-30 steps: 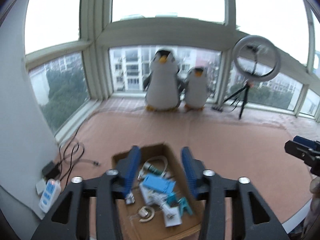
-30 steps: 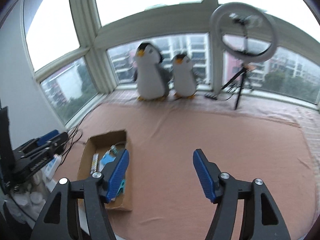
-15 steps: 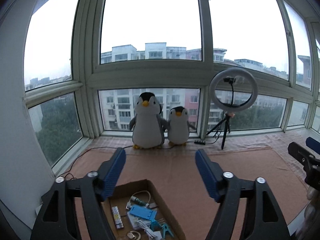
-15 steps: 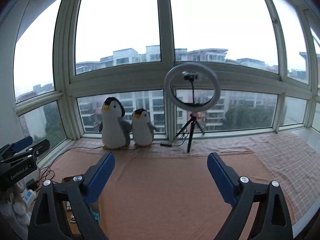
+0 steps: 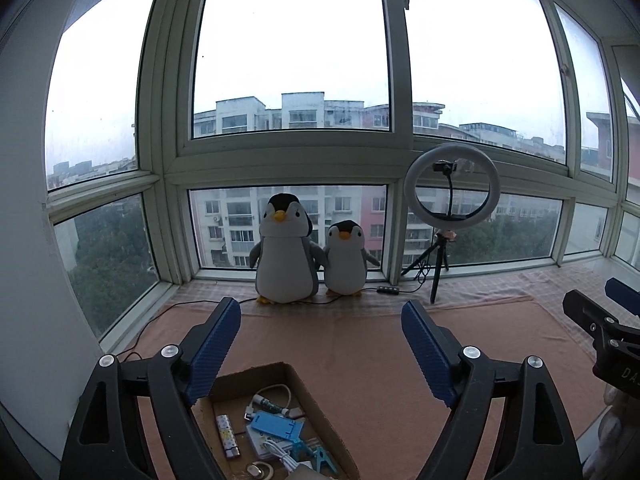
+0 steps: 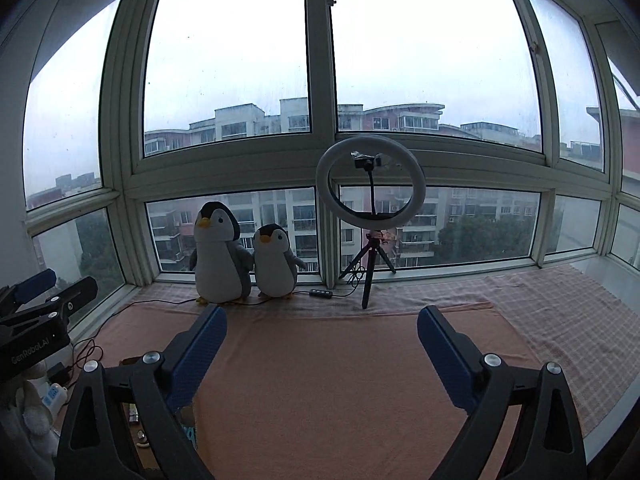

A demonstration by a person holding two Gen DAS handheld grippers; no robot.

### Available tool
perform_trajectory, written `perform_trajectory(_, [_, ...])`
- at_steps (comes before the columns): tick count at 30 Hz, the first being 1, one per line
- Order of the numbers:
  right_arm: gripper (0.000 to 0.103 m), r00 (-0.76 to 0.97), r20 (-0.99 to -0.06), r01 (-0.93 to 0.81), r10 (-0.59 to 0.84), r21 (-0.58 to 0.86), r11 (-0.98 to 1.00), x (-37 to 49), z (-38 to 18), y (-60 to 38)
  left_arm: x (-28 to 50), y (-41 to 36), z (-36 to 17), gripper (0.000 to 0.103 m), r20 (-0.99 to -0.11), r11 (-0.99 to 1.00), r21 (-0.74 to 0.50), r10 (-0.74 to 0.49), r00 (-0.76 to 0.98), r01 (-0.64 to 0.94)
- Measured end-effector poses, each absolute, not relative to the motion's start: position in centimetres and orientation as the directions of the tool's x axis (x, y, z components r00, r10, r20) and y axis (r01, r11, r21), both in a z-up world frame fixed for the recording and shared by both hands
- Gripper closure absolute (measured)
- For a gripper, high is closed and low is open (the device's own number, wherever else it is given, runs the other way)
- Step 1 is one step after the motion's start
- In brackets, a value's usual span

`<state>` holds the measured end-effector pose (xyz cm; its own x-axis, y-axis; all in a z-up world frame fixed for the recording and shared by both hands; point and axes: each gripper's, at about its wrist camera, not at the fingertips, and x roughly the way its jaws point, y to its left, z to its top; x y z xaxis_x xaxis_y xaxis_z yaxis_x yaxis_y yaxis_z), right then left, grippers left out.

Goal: Organize rigid objects

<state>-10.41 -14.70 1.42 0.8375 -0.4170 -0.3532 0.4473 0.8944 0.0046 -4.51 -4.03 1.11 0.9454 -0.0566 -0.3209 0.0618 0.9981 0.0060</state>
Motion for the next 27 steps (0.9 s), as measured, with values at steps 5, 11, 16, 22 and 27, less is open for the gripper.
perform_trajectory(5, [0.009, 0.839, -0.353, 0.443, -0.413, 0.003, 0.897, -10.44, 1.38, -14.85, -4.53, -4.06, 1.11, 0.015, -0.322, 0.998, 0.011, -0.054, 0.945, 0.060])
perform_trajectory(11, [0.009, 0.838, -0.358, 0.442, -0.411, 0.004, 0.897, -10.45, 1.24, -14.97, -4.47, -4.05, 1.04, 0.015, -0.325, 0.998, 0.010, -0.048, 0.945, 0.054])
perform_trajectory(16, [0.009, 0.840, -0.359, 0.436, -0.407, -0.002, 0.900, -10.08, 1.31, -14.90, -4.35, -4.02, 1.13, 0.014, -0.326, 0.999, 0.010, -0.045, 0.944, 0.051])
perform_trajectory(22, [0.009, 0.838, -0.365, 0.432, -0.405, -0.008, 0.902, -9.72, 1.13, -14.67, -4.33, -3.89, 1.14, 0.005, -0.319, 0.999, 0.018, -0.034, 0.947, 0.042])
perform_trajectory(27, [0.008, 0.837, -0.367, 0.431, -0.405, -0.012, 0.902, -9.56, 1.08, -14.61, -4.28, -3.91, 1.18, 0.001, -0.312, 0.999, 0.023, -0.025, 0.950, 0.034])
